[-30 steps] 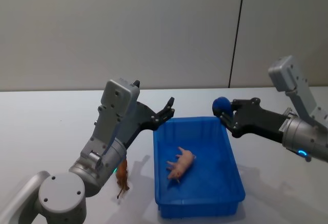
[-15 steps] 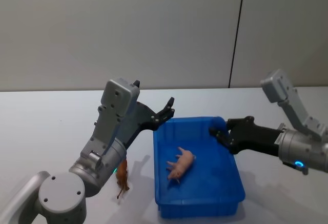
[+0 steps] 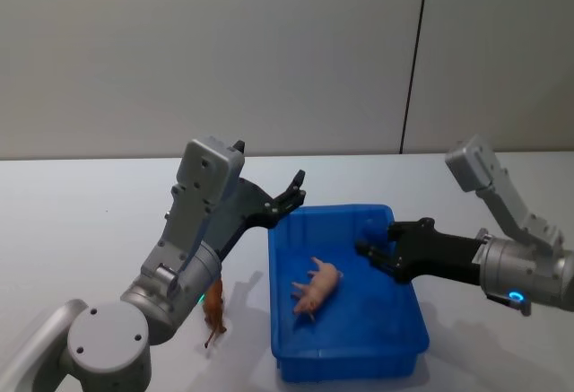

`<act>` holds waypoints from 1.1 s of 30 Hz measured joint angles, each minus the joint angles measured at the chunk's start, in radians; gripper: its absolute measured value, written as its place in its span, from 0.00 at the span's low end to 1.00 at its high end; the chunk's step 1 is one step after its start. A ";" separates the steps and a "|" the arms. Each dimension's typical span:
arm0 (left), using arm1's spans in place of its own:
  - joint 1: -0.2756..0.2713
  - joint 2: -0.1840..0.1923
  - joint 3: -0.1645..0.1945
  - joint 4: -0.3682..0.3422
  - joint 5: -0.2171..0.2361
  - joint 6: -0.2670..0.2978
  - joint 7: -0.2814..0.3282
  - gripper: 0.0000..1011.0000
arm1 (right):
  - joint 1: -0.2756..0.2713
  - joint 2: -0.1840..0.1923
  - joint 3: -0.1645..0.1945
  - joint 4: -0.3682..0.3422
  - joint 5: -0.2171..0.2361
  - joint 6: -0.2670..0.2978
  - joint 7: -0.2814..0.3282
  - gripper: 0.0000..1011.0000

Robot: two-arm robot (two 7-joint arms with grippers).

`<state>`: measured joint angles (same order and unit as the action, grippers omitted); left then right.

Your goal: Pick up the two dolls from the table and place them into the box.

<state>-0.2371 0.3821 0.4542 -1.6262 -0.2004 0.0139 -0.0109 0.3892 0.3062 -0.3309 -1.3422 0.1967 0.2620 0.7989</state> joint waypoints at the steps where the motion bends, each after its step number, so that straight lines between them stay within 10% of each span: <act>1: 0.000 0.000 0.000 0.000 0.000 0.000 0.000 0.99 | 0.001 -0.001 -0.001 0.003 0.000 -0.001 0.003 0.26; 24: 0.000 0.000 0.000 0.000 0.000 0.000 0.000 0.99 | 0.005 -0.004 -0.007 0.021 0.003 -0.005 0.017 0.95; 33: 0.000 0.000 0.000 0.000 0.000 0.000 0.000 0.99 | -0.001 0.007 0.004 0.006 0.024 -0.017 -0.017 0.99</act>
<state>-0.2371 0.3821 0.4542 -1.6262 -0.2004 0.0139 -0.0109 0.3882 0.3129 -0.3264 -1.3357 0.2205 0.2453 0.7818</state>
